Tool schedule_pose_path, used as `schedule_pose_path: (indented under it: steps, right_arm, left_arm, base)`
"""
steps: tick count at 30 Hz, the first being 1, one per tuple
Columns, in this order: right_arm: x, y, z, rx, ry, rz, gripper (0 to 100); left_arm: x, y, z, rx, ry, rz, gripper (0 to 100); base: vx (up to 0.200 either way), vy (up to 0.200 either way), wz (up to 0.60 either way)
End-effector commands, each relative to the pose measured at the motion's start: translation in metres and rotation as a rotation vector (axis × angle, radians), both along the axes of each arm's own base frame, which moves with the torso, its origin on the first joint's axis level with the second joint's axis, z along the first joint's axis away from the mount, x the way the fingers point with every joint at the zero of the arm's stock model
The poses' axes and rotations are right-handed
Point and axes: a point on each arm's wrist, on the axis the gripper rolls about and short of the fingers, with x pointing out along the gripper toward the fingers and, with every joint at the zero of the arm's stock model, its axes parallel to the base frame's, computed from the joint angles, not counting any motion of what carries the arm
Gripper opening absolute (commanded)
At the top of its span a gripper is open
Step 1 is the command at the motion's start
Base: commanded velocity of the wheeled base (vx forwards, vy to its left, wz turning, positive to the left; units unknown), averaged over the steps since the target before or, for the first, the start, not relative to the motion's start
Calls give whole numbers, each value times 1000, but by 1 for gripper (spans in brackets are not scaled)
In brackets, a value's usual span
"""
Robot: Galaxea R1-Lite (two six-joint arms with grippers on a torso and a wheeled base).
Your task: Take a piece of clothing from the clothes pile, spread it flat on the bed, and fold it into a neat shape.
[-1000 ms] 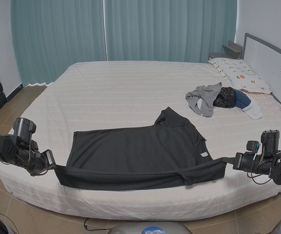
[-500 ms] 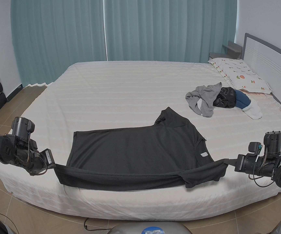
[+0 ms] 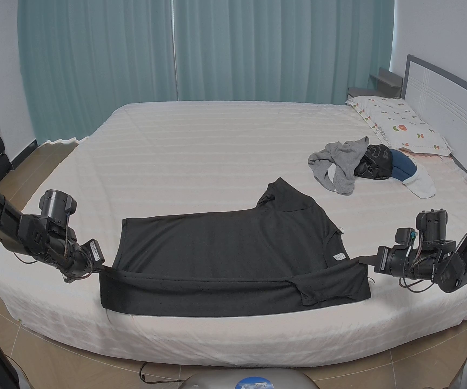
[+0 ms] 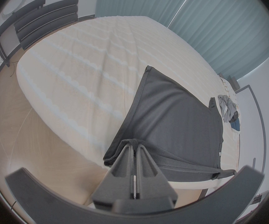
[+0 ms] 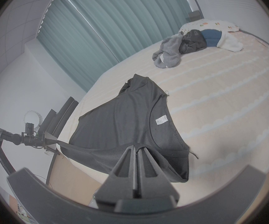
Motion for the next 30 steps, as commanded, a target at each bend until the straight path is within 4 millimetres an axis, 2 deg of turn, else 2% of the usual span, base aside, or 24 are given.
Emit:
schedule_pose_path:
  steps: [1, 8, 16, 17, 24, 30]
  right_arm:
    - [18, 1, -13, -2, 31, 1, 0]
    - [31, 2, -26, -5, 48, 0, 0]
    - [42, 3, -40, 13, 74, -16, 0]
    - [42, 3, -40, 17, 75, -18, 100]
    - [46, 3, -37, 61, 77, -44, 100]
    - [42, 3, -24, 129, 82, -88, 100]
  left_arm:
    - [17, 0, -22, -4, 46, 2, 0]
    - [33, -2, -35, -34, 61, 46, 0]
    - [43, -2, -45, -52, 71, 72, 0]
    - [44, -2, -47, -54, 74, 70, 100]
    - [46, -5, -50, -55, 76, 65, 100]
    - [45, -3, -40, -82, 54, 113, 100]
  base:
    - [0, 0, 0]
    - [0, 0, 0]
    - [0, 0, 0]
    - [0, 0, 0]
    - [0, 0, 0]
    - [0, 0, 0]
